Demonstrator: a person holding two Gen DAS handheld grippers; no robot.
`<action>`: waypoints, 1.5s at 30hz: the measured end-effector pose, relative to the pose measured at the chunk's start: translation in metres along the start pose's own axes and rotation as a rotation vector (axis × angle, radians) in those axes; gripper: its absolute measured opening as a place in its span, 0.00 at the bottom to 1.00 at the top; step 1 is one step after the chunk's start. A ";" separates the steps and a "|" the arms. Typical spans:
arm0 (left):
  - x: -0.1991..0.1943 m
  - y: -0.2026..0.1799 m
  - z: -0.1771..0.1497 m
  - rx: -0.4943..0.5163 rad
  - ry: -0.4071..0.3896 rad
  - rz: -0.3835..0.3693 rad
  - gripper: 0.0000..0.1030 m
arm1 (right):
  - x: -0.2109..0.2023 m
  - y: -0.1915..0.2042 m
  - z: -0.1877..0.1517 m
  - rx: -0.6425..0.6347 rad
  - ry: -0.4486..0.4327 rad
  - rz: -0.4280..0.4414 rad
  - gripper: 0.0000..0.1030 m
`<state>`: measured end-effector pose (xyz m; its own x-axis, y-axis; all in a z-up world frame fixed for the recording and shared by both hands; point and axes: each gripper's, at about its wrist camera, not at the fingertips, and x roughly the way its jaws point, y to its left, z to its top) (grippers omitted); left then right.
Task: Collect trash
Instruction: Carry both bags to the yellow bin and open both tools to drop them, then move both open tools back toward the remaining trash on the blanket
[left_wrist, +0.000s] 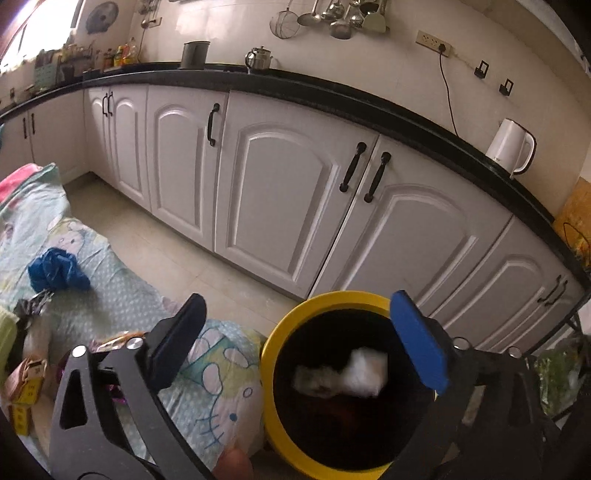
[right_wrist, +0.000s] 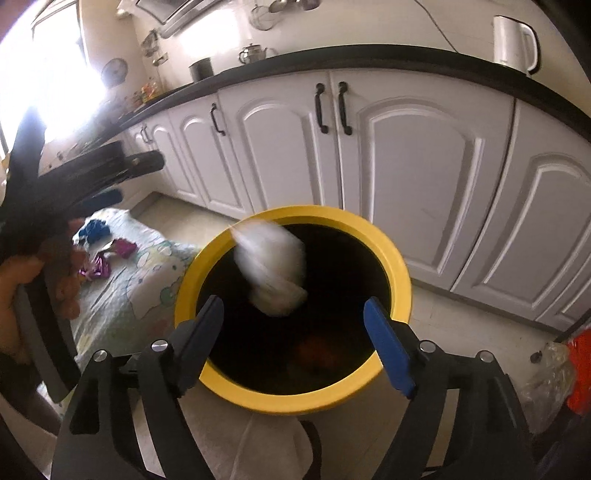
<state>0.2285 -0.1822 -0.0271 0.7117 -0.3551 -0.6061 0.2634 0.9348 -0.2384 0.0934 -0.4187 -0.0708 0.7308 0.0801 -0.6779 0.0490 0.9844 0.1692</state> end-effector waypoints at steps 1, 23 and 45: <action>-0.003 0.002 -0.001 -0.004 -0.001 -0.001 0.89 | -0.001 -0.001 0.001 0.003 -0.008 -0.001 0.75; -0.113 0.052 -0.017 -0.040 -0.168 0.133 0.89 | -0.040 0.050 0.007 -0.106 -0.158 0.132 0.79; -0.167 0.133 -0.033 -0.166 -0.224 0.297 0.89 | -0.041 0.139 0.001 -0.283 -0.139 0.296 0.79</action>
<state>0.1230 0.0014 0.0176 0.8701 -0.0420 -0.4911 -0.0703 0.9756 -0.2080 0.0708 -0.2852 -0.0191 0.7709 0.3630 -0.5233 -0.3514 0.9277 0.1260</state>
